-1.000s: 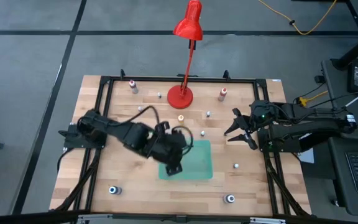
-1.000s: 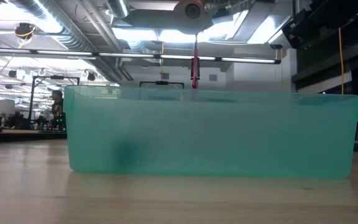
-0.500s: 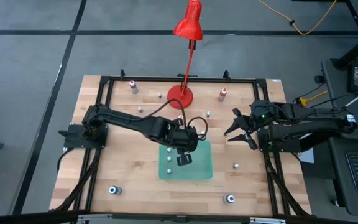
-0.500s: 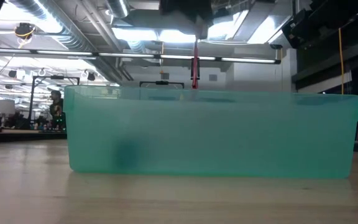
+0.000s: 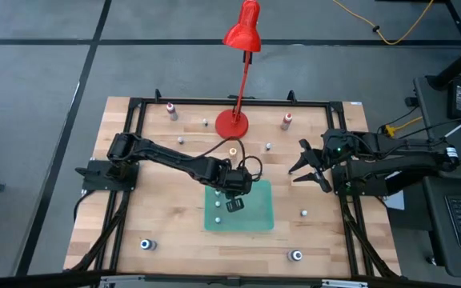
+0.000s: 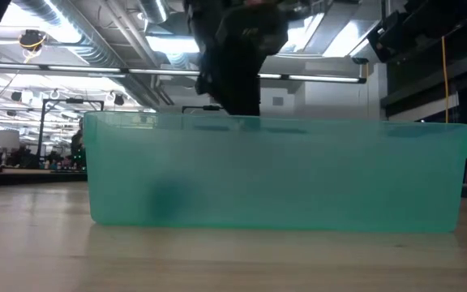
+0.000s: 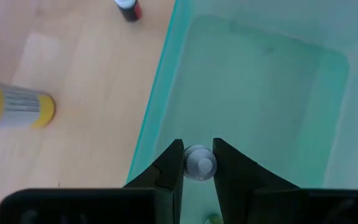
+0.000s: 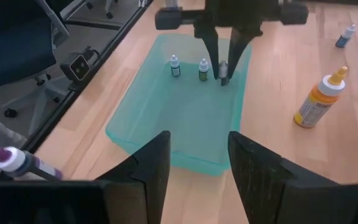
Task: Pick & Place food coloring
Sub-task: Put the small black food coloring bottle into the blue bin, then put the small blue food coloring bottle into the blue bin
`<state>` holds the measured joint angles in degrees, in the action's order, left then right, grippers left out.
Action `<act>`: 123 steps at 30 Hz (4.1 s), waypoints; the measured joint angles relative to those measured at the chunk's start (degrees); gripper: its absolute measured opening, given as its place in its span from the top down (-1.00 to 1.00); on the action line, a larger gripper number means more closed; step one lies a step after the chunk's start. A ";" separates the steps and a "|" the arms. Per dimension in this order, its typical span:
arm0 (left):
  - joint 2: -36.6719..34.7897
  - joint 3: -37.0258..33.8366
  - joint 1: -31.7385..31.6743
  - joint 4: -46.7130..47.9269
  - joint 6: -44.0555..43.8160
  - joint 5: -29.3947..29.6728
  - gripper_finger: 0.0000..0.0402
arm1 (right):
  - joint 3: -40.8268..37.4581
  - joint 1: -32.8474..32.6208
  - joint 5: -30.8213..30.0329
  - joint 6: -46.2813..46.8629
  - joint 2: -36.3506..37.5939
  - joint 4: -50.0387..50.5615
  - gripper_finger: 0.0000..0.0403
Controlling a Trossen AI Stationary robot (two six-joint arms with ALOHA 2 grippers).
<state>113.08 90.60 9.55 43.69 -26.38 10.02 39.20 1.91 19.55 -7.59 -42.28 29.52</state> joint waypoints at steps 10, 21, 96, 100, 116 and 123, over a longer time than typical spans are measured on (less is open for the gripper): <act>0.00 -6.11 1.77 -8.53 -2.87 2.89 0.70 | 0.00 -0.02 0.00 -1.96 0.00 0.00 0.19; -0.02 -11.54 2.08 -12.89 -5.79 5.43 0.70 | 0.02 -0.02 0.00 -2.17 0.00 0.00 0.19; -41.38 -21.37 -19.66 30.26 -5.78 17.37 0.25 | 0.02 0.18 -13.31 -4.94 0.04 -16.55 0.19; -46.00 -30.13 -23.83 20.13 0.74 15.49 0.19 | 0.02 0.18 -20.06 -4.68 0.04 -16.60 0.19; -46.02 -38.96 -41.39 10.67 15.03 -2.23 -0.25 | 0.02 0.18 -28.26 -4.88 0.04 -16.72 0.19; -40.71 -38.96 -43.51 4.76 16.90 -4.73 -0.25 | 0.02 0.17 -28.22 -4.77 0.04 -16.70 0.19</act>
<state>72.37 51.64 -33.95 48.45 -9.48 5.29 39.22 2.09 -8.67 -12.36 -42.24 12.82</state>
